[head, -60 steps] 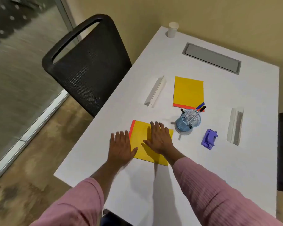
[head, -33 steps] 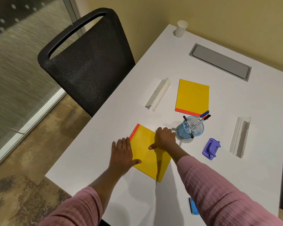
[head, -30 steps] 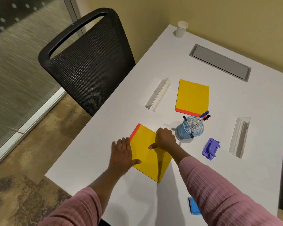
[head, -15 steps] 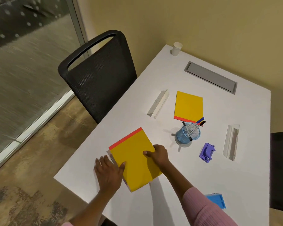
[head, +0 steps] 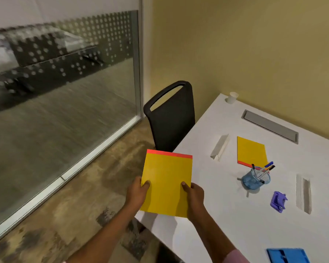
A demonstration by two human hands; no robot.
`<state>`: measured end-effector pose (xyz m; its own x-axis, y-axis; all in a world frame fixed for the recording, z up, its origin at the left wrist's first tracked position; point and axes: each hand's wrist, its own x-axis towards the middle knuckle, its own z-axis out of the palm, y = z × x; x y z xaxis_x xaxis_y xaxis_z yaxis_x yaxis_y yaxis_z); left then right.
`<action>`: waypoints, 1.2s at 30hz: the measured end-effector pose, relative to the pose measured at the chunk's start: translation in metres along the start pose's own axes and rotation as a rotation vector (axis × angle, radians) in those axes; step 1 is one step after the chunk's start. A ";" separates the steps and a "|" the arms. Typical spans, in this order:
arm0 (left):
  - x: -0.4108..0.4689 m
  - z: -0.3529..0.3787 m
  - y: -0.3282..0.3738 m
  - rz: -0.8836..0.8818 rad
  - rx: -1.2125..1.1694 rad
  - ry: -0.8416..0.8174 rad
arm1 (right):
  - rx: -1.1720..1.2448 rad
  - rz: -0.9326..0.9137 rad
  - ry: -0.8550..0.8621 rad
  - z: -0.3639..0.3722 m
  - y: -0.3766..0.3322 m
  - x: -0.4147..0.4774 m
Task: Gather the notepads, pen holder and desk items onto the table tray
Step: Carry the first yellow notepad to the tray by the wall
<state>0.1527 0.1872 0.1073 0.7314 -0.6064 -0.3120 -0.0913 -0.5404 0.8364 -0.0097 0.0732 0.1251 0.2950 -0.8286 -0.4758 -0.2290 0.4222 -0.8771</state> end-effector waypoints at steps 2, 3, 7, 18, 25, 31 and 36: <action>-0.004 -0.033 -0.002 0.016 -0.052 0.031 | 0.027 -0.024 -0.039 0.029 0.001 -0.017; -0.007 -0.053 -0.006 0.026 -0.084 0.058 | 0.035 -0.038 -0.072 0.046 0.002 -0.025; -0.015 -0.108 -0.013 0.075 -0.118 0.164 | 0.011 -0.092 -0.158 0.098 0.002 -0.045; 0.036 -0.228 -0.021 0.183 -0.208 0.225 | -0.101 -0.257 -0.211 0.225 -0.044 -0.052; 0.129 -0.299 -0.024 0.237 -0.188 0.307 | -0.001 -0.341 -0.286 0.320 -0.078 -0.007; 0.229 -0.352 -0.014 0.243 -0.196 0.289 | 0.066 -0.351 -0.317 0.397 -0.121 0.062; 0.298 -0.367 0.015 0.287 -0.194 0.235 | 0.069 -0.355 -0.246 0.434 -0.163 0.113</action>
<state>0.6174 0.2131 0.1923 0.8310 -0.5549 0.0385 -0.2012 -0.2354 0.9509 0.4636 0.0705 0.1860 0.5585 -0.8180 -0.1377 -0.0131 0.1572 -0.9875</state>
